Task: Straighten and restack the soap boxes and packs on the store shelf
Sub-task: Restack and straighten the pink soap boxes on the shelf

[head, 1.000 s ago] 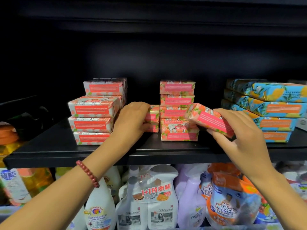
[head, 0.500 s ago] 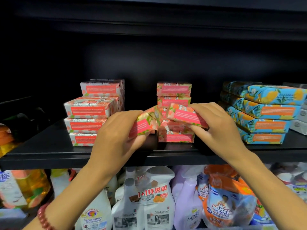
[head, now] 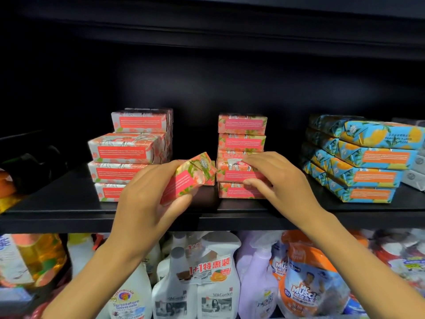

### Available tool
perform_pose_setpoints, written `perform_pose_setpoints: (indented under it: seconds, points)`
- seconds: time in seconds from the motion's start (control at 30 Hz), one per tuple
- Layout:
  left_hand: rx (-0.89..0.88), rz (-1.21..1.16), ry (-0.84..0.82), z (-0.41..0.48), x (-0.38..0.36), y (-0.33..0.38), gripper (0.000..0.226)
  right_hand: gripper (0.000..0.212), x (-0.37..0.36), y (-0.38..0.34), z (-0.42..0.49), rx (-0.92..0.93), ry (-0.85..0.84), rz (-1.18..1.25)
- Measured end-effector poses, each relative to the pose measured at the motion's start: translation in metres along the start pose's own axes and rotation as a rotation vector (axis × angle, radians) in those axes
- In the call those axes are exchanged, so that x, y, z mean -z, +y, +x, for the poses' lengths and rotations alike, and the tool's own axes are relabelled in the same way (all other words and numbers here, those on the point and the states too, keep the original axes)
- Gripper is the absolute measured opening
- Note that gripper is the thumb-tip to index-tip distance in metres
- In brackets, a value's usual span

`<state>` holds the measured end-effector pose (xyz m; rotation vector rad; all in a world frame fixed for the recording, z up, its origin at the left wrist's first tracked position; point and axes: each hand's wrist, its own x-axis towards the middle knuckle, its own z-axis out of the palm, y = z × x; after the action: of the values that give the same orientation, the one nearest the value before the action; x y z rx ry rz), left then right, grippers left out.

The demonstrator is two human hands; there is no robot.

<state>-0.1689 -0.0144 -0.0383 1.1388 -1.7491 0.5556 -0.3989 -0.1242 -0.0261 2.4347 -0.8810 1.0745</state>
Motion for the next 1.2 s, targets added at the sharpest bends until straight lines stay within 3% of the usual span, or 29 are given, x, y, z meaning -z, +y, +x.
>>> perform_pose_setpoints:
  seconds: [0.4, 0.6, 0.73, 0.83, 1.03, 1.2]
  points:
    - [-0.021, 0.003, 0.0, 0.016, -0.003, 0.002, 0.046, 0.048, 0.002, -0.001, -0.001, -0.099, -0.052, 0.083]
    - [-0.148, 0.104, -0.048, 0.062, -0.018, 0.015, 0.04, 0.047, 0.019, -0.001, -0.032, -0.239, 0.152, 0.182]
    - [-0.224, 0.157, -0.105, 0.09, -0.039, 0.03, 0.035, 0.064, 0.022, -0.002, -0.055, -0.336, -0.076, 0.216]
    - [-0.261, 0.152, -0.173, 0.098, -0.054, 0.038, 0.033, 0.068, 0.017, -0.003, -0.068, -0.309, -0.195, 0.185]
    - [-0.205, 0.14, -0.273, 0.094, -0.071, 0.035, 0.053, 0.051, 0.011, -0.003, -0.076, -0.313, -0.133, 0.147]
    - [-0.16, 0.05, -0.252, 0.092, -0.071, 0.032, 0.047, 0.046, 0.01, -0.003, -0.074, -0.341, -0.102, 0.167]
